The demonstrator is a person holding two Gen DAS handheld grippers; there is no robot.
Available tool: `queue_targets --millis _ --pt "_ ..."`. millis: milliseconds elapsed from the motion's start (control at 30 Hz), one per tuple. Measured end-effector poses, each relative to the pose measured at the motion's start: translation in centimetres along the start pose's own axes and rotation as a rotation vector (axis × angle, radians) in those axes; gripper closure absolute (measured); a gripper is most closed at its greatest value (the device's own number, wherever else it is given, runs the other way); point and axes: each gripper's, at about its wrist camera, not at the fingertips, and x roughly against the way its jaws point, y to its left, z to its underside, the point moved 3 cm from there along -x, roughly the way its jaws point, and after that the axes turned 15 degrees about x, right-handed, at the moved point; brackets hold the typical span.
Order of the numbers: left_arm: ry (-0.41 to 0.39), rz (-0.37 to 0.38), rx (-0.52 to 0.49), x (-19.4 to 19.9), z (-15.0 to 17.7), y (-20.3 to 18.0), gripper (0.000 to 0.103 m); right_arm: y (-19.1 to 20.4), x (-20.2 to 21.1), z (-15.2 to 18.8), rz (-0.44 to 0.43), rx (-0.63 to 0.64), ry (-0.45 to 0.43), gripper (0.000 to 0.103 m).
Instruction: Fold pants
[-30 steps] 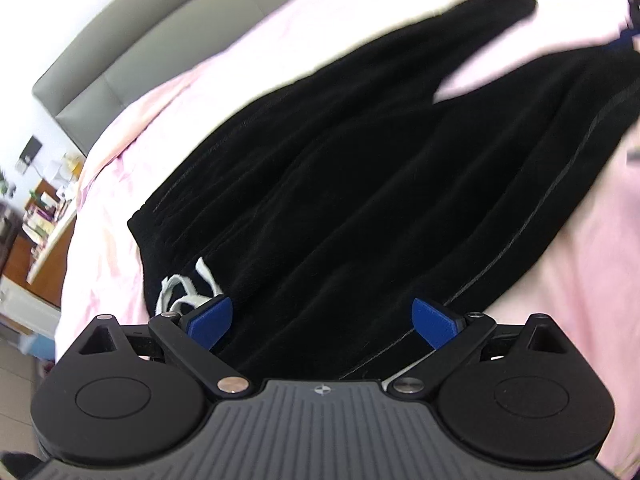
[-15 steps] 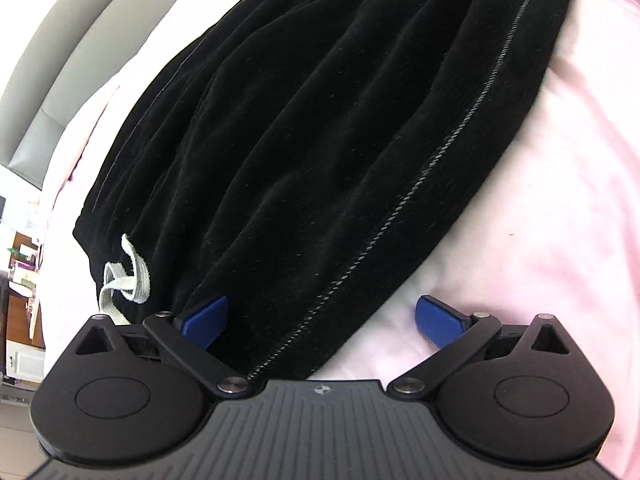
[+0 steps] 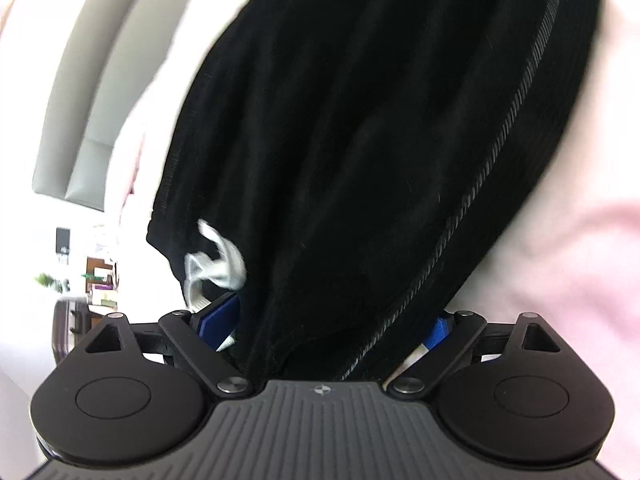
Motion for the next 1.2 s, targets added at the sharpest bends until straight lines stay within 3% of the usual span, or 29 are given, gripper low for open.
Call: queue_targets --millis 100,200,233,267,300,333,400,500,567,633,700,733,767,800,867,1033,1200 --pt "-0.064 -0.019 -0.09 -0.2 0.9 -0.6 0.0 -0.4 -0.8 1.1 0.022 0.014 -0.001 0.04" --pt "-0.071 -0.011 -0.094 -0.5 1.3 0.3 0.0 -1.0 -2.3 0.8 0.046 0.043 0.025 0.061" --pt "-0.057 0.004 -0.072 -0.1 1.3 0.1 0.011 -1.0 -2.5 0.8 0.047 0.033 0.032 0.075" --pt "-0.041 0.029 -0.043 -0.3 1.4 0.8 0.033 -1.2 -2.7 1.2 0.045 0.024 0.04 0.084" --pt "-0.027 0.052 -0.017 -0.6 1.5 1.4 0.043 -1.4 -2.8 1.6 0.038 0.01 0.046 0.094" --pt "-0.019 0.068 0.005 -0.6 1.6 1.9 0.054 -1.8 -2.9 1.9 0.036 -0.006 0.046 0.094" --pt "-0.024 0.094 0.022 -0.5 1.8 2.2 0.062 -2.5 -2.9 2.2 0.037 -0.034 0.05 0.101" --pt "-0.042 0.092 0.036 -0.5 2.0 2.5 0.064 -3.2 -2.9 1.5 0.045 -0.059 0.052 0.101" --pt "-0.059 0.069 0.023 -0.5 2.4 2.4 0.047 -3.8 -3.6 1.0 0.037 -0.074 0.053 0.101" --pt "-0.046 0.034 -0.018 -0.3 3.0 1.1 0.035 -2.7 -4.8 0.5 0.036 -0.054 0.077 0.091" --pt "-0.046 -0.011 -0.031 -1.2 3.2 0.9 0.031 -1.3 -5.7 0.8 0.05 -0.04 0.096 0.09" --pt "-0.037 -0.003 -0.013 -1.3 3.2 1.0 0.041 -1.1 -5.6 1.2 0.042 -0.072 0.1 0.09" --pt "-0.016 0.026 0.018 -1.4 3.0 1.3 0.064 -1.4 -5.8 1.3 0.04 -0.097 0.105 0.094" --pt "-0.003 0.037 0.047 -1.1 2.8 1.6 0.065 -1.4 -5.6 1.5 0.041 -0.111 0.106 0.102" --pt "-0.018 0.039 0.07 -0.3 2.5 2.6 0.075 -2.3 -5.1 1.3 0.049 -0.155 0.09 0.102" --pt "-0.119 0.051 0.203 3.3 2.1 6.9 0.077 -6.1 -0.9 0.9 0.188 -0.268 0.029 0.103" --pt "-0.161 0.045 0.251 5.2 0.5 9.5 0.078 -9.0 1.8 -0.1 0.279 -0.303 0.005 0.103"
